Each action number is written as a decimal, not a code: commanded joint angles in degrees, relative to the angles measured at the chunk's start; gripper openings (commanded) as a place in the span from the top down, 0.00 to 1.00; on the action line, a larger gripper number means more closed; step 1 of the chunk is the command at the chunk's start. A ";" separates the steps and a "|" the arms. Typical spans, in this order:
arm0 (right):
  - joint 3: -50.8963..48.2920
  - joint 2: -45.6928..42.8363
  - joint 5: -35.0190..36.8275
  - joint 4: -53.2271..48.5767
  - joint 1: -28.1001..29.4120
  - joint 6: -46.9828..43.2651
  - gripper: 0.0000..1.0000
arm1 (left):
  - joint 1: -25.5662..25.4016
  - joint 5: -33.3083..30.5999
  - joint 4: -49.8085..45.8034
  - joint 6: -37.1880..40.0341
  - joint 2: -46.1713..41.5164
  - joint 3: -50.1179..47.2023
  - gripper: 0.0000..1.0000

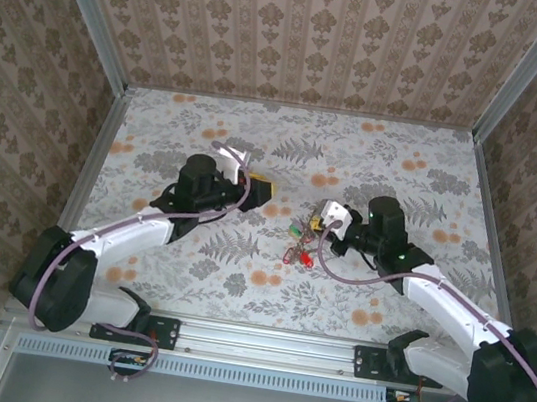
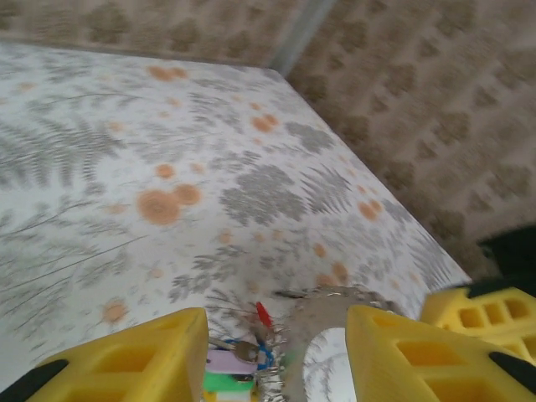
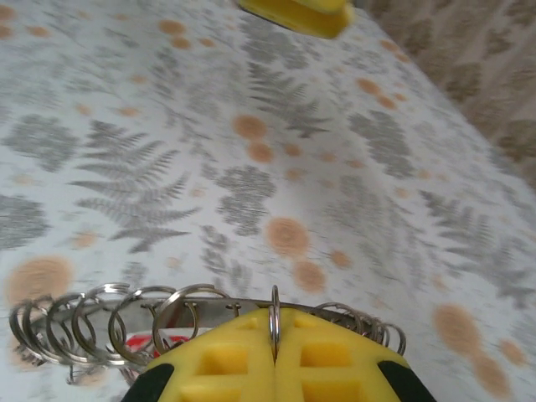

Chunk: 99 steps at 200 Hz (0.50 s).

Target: Put the keys on the keyring

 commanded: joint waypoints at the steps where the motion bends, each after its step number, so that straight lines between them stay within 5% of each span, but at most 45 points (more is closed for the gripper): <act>1: 2.23 0.19 -13.84 -0.94 -1.73 1.86 1.00 | -0.31 14.48 0.90 11.11 2.44 4.69 0.53; 49: 3.35 0.96 -16.39 -2.77 -3.52 0.05 1.00 | -4.46 21.61 -9.14 27.20 5.88 10.27 0.59; 99: 4.44 1.75 -16.08 -3.67 -3.95 -1.52 1.00 | -7.46 21.81 -24.85 41.93 7.88 15.34 0.62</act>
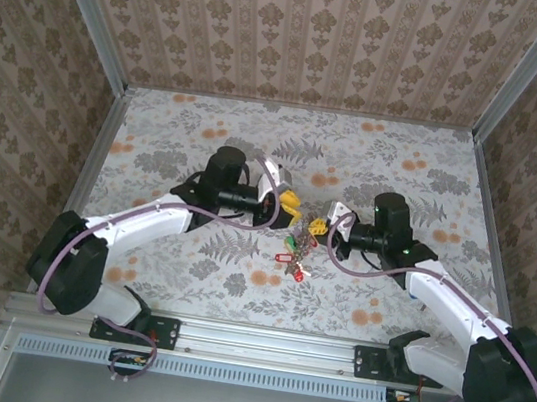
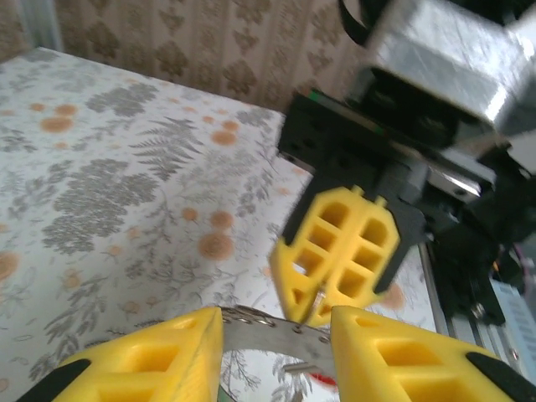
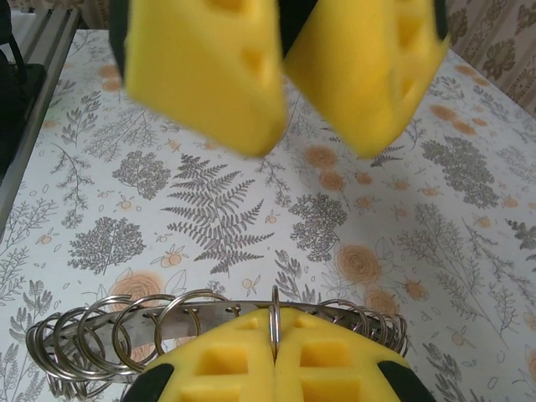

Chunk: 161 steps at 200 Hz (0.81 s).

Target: Put the keys on the keyring

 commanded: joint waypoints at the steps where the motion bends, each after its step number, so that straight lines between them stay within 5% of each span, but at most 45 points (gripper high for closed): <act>1: 2.89 0.63 -3.31 -0.50 -0.21 -2.13 1.00 | -0.70 2.49 -10.08 11.39 1.59 3.67 0.62; 43: 5.35 1.08 -3.96 -6.46 -0.01 -8.69 1.00 | -2.97 -2.28 -15.13 18.58 3.44 5.78 0.69; 161: 7.34 2.50 -3.41 -9.55 0.65 -11.41 1.00 | -4.39 -2.29 -9.59 19.17 4.53 6.03 0.75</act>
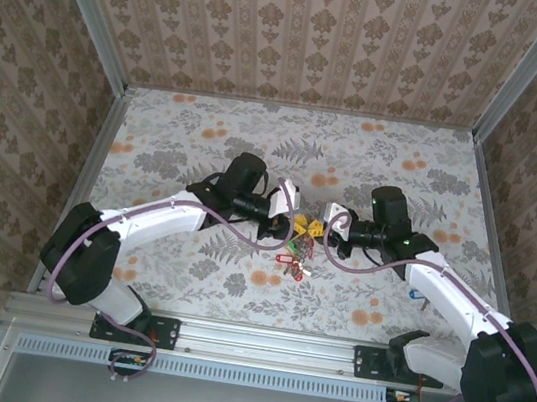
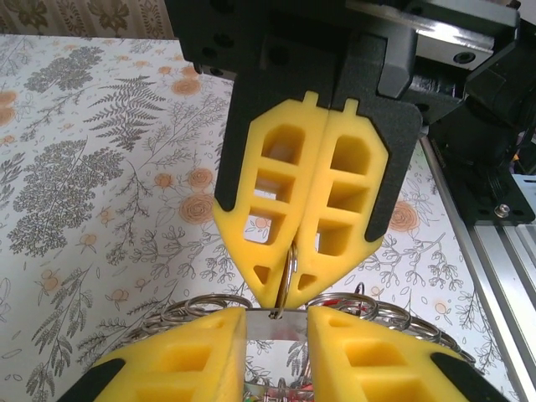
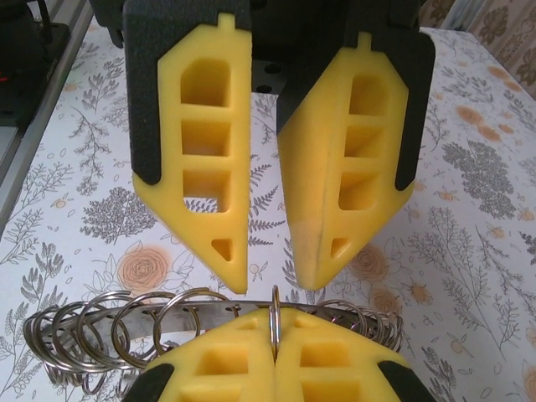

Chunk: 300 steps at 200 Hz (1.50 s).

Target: Put the keys on the keyring

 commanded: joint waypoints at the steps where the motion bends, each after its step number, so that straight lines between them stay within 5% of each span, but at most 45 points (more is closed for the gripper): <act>1: 2.45 0.48 -2.34 0.31 0.47 -1.45 1.00 | -0.29 0.70 1.11 1.43 0.44 1.98 0.75; 74: 2.90 0.65 -3.29 1.00 0.41 -1.06 1.00 | -1.03 -0.62 -1.88 3.30 1.83 3.73 0.75; 145: 2.95 -0.18 -3.74 1.31 0.45 -0.66 1.00 | -2.22 -2.90 -8.48 7.29 3.68 6.60 1.00; 300: -2.02 -3.38 2.36 2.90 0.23 1.30 0.88 | -0.88 -3.88 1.92 2.69 -1.03 -0.03 1.00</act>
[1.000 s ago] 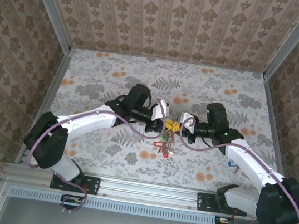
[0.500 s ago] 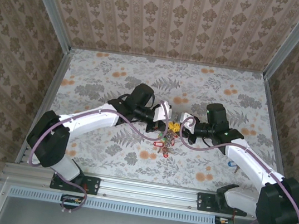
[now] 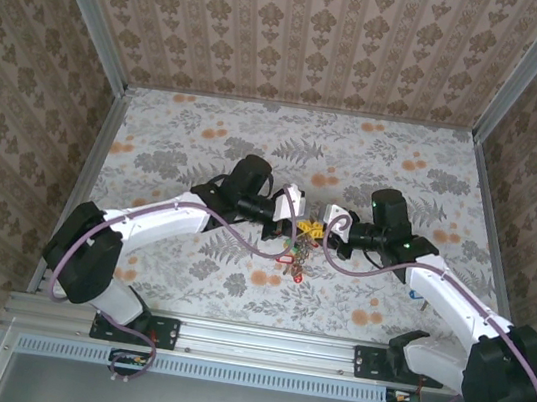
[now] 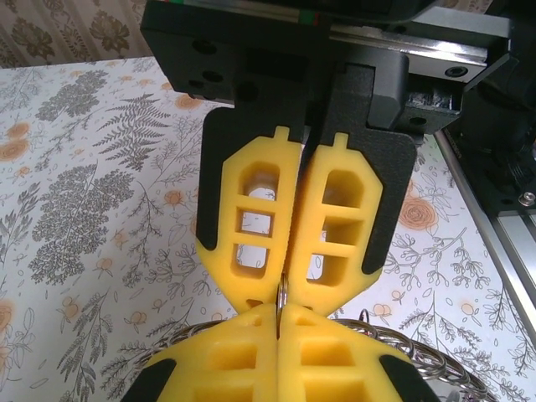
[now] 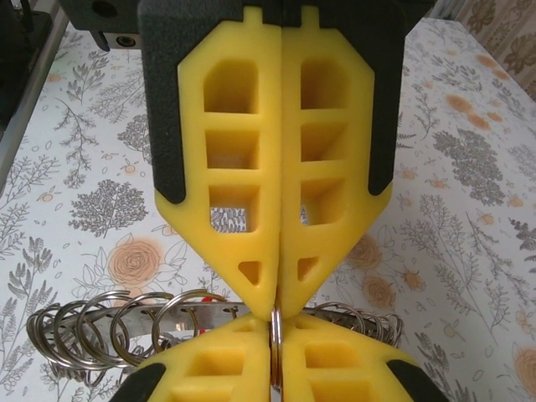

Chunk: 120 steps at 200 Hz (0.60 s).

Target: Put the keys on the keyring

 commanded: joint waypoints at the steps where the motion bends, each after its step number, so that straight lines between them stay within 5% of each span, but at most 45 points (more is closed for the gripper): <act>1: -0.62 -2.01 -0.17 1.85 -0.03 0.15 0.88 | 0.90 -1.28 0.31 -1.30 -1.79 -0.68 1.00; 60: -1.15 -2.10 0.58 1.50 -0.38 0.23 0.87 | 0.93 -1.02 0.48 -1.23 -2.20 -0.86 1.00; 120: -0.49 -1.25 -0.58 0.74 -0.73 0.26 1.00 | 0.98 -1.62 0.60 -1.56 -2.87 -1.38 1.00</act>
